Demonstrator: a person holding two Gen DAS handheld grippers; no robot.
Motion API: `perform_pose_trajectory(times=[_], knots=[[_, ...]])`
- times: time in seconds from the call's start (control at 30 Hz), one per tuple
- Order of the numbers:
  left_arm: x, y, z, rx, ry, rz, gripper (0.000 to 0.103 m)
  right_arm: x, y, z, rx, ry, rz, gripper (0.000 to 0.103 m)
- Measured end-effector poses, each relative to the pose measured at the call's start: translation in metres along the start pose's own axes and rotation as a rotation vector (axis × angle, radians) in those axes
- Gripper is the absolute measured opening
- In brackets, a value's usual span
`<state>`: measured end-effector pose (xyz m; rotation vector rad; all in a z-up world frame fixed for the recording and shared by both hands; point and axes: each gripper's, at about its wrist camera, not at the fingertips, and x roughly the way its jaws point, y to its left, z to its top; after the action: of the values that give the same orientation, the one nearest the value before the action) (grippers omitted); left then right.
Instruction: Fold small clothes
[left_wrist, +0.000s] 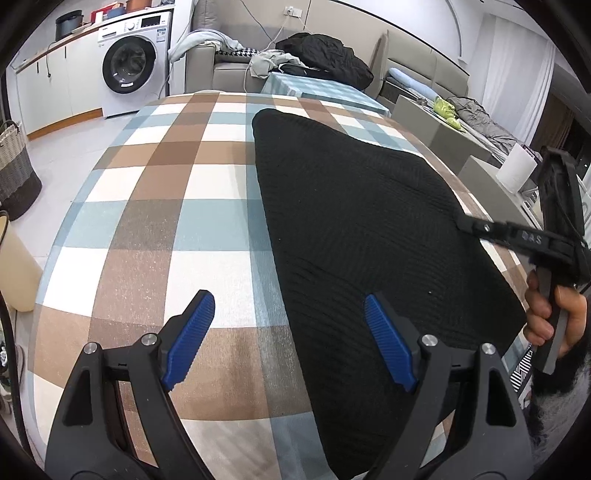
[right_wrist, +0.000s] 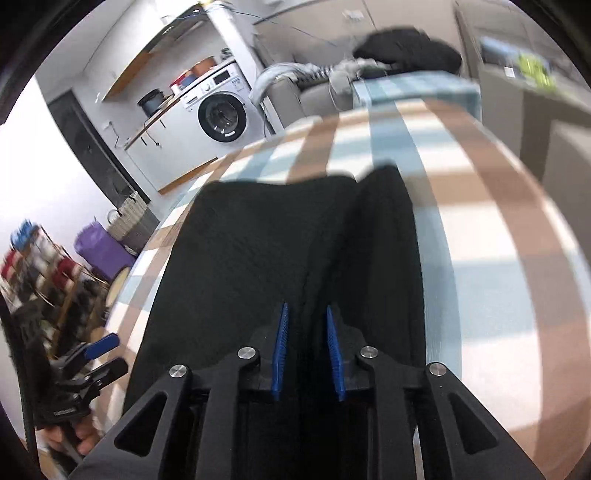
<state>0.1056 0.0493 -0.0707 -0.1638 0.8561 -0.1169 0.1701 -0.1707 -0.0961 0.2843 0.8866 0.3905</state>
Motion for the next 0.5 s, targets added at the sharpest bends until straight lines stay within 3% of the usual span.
perform_pose_trajectory(times=[0.13, 0.27, 0.37, 0.4, 0.5], knots=[[0.003, -0.003, -0.001, 0.008, 0.007, -0.004, 0.082, -0.011, -0.009, -0.018, 0.028, 0.029, 0.090, 0.038], [0.007, -0.007, -0.002, 0.018, 0.016, -0.009, 0.082, -0.016, -0.003, -0.030, -0.009, 0.007, 0.087, 0.040], [0.008, -0.009, -0.003, 0.026, 0.019, -0.014, 0.082, -0.014, 0.005, -0.032, -0.066, -0.011, 0.047, 0.024], [0.007, -0.010, -0.003, 0.030, 0.019, -0.016, 0.082, -0.018, 0.009, -0.033, -0.083, -0.029, 0.054, 0.014], [0.005, -0.010, -0.002, 0.029, 0.010, -0.016, 0.082, -0.040, 0.024, -0.032, -0.138, -0.104, 0.053, 0.013]])
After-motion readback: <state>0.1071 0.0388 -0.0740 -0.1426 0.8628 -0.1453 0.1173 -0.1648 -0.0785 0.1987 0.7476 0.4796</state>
